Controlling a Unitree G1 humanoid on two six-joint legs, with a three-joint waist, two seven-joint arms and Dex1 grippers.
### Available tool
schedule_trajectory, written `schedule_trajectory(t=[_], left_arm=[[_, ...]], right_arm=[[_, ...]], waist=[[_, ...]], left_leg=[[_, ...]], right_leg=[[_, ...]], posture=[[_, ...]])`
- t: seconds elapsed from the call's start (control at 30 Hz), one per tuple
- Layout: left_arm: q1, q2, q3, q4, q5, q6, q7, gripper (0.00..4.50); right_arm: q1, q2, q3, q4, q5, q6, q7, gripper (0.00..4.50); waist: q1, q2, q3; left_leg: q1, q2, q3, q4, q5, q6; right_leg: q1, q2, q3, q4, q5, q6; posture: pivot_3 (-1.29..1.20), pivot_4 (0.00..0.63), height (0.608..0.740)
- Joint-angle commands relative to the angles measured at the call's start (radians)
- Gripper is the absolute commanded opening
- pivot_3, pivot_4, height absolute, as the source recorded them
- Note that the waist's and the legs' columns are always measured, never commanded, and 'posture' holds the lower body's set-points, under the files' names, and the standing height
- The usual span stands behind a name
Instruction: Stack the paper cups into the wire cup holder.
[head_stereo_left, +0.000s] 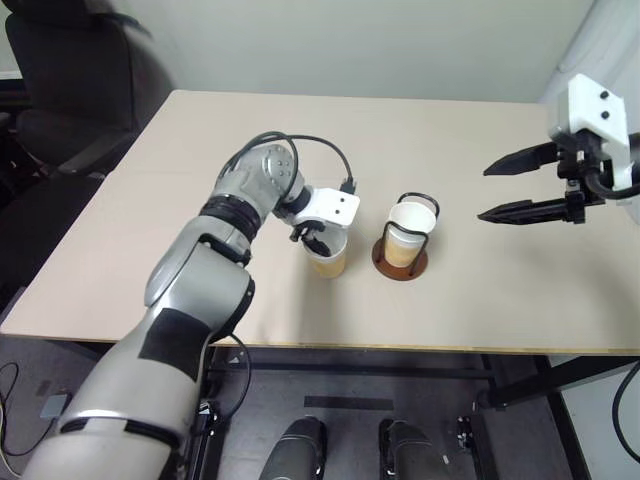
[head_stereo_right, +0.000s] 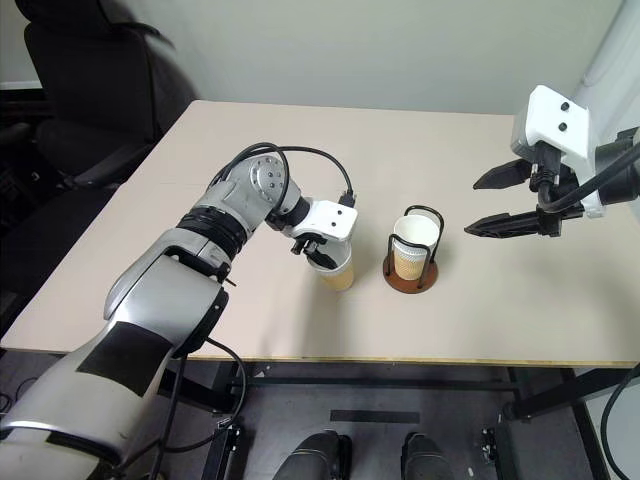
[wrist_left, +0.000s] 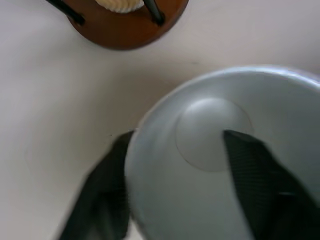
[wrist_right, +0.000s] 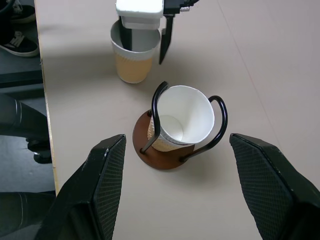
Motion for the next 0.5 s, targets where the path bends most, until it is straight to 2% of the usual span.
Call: schedule_trajectory(t=[0.03, 0.07, 0.13, 0.2, 0.5], left_arm=[[-0.094, 0.002, 0.035, 0.006, 0.004, 0.011, -0.044, 1.21], [-0.132, 0.003, 0.038, 0.010, 0.005, 0.014, -0.063, 0.81], [-0.201, 0.007, 0.042, 0.016, 0.010, 0.022, -0.096, 0.63], [-0.253, 0.005, 0.050, 0.025, 0.008, 0.036, -0.131, 0.03], [-0.341, -0.017, 0.086, 0.038, 0.008, 0.067, -0.174, 0.03]], right_arm=[[-0.003, -0.038, -0.015, 0.004, -0.001, -0.025, 0.013, 3.34], [-0.008, -0.045, -0.005, 0.016, -0.004, -0.031, 0.026, 3.34], [-0.019, -0.055, 0.012, 0.041, -0.013, -0.045, 0.050, 3.34], [-0.031, -0.061, 0.026, 0.069, -0.021, -0.059, 0.071, 3.34], [-0.056, -0.063, 0.052, 0.143, -0.060, -0.099, 0.101, 3.34]], waist=[[0.001, 0.000, 0.000], [0.002, 0.000, 0.000], [0.003, -0.001, 0.001], [0.004, -0.001, 0.001], [0.001, 0.000, 0.000]], left_leg=[[-0.001, 0.000, -0.001, 0.000, -0.001, 0.001], [0.000, 0.000, -0.001, 0.000, -0.001, 0.001], [0.000, 0.000, 0.000, 0.001, -0.001, 0.001], [-0.001, -0.001, 0.000, 0.001, 0.000, 0.002], [-0.001, 0.001, 0.000, 0.000, -0.003, 0.002]], right_leg=[[0.000, -0.001, 0.000, 0.000, 0.000, 0.000], [0.000, -0.001, 0.000, 0.000, 0.000, 0.000], [0.002, -0.001, 0.001, -0.001, -0.002, -0.004], [0.001, 0.000, 0.000, -0.003, -0.002, -0.005], [0.000, 0.000, 0.002, -0.002, -0.004, -0.006]], posture=[[0.00, 0.150, 0.740], [0.00, 0.150, 0.740], [0.00, 0.150, 0.740], [0.00, 0.150, 0.740], [0.00, 0.150, 0.740]])
